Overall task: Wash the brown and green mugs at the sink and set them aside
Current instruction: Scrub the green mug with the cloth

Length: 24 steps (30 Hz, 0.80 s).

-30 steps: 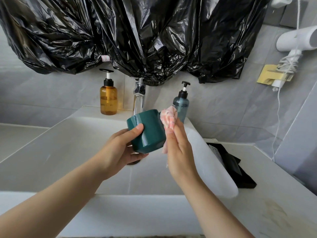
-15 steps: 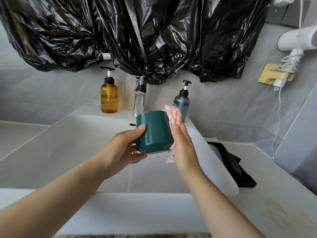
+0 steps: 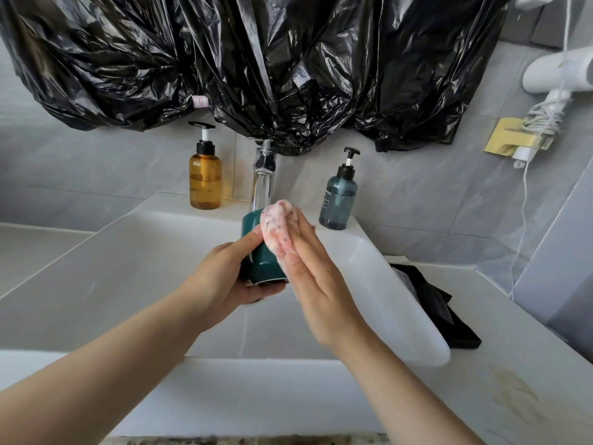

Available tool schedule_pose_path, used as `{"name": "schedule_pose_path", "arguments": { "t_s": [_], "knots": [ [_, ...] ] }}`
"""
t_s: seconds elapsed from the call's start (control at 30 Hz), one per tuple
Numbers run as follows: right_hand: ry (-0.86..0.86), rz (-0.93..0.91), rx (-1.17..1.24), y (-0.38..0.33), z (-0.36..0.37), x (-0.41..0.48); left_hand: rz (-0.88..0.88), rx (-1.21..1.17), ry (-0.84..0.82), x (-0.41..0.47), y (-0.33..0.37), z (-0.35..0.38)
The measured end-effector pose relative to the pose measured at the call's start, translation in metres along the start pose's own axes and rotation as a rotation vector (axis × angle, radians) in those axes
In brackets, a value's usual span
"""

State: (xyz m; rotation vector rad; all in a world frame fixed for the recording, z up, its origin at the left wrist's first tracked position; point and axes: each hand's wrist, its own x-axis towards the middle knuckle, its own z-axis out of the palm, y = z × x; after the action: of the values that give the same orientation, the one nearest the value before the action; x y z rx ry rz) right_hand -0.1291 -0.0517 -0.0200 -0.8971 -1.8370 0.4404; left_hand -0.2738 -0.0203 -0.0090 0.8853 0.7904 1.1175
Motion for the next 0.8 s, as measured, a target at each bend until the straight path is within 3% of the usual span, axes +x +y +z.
{"name": "schedule_pose_path", "arguments": {
  "t_s": [0.3, 0.47, 0.57, 0.67, 0.8],
  "knots": [
    [0.021, 0.072, 0.015, -0.002, -0.008, -0.009, -0.011, -0.283, 0.073, 0.003, 0.008, -0.003],
    [0.284, 0.382, 0.18, 0.003, -0.018, -0.001, -0.009, -0.287, 0.031, 0.002, 0.008, 0.0],
    [0.401, 0.431, 0.34, 0.008, -0.022, 0.004, -0.026, -0.253, 0.002, 0.0, 0.006, 0.003],
    [0.4, 0.424, 0.343, 0.01, -0.022, 0.002, -0.025, -0.232, 0.002, 0.0, 0.006, 0.002],
    [0.252, 0.433, 0.364, 0.019, -0.016, 0.003, 0.007, -0.184, -0.003, 0.001, 0.006, 0.001]
  ]
}}
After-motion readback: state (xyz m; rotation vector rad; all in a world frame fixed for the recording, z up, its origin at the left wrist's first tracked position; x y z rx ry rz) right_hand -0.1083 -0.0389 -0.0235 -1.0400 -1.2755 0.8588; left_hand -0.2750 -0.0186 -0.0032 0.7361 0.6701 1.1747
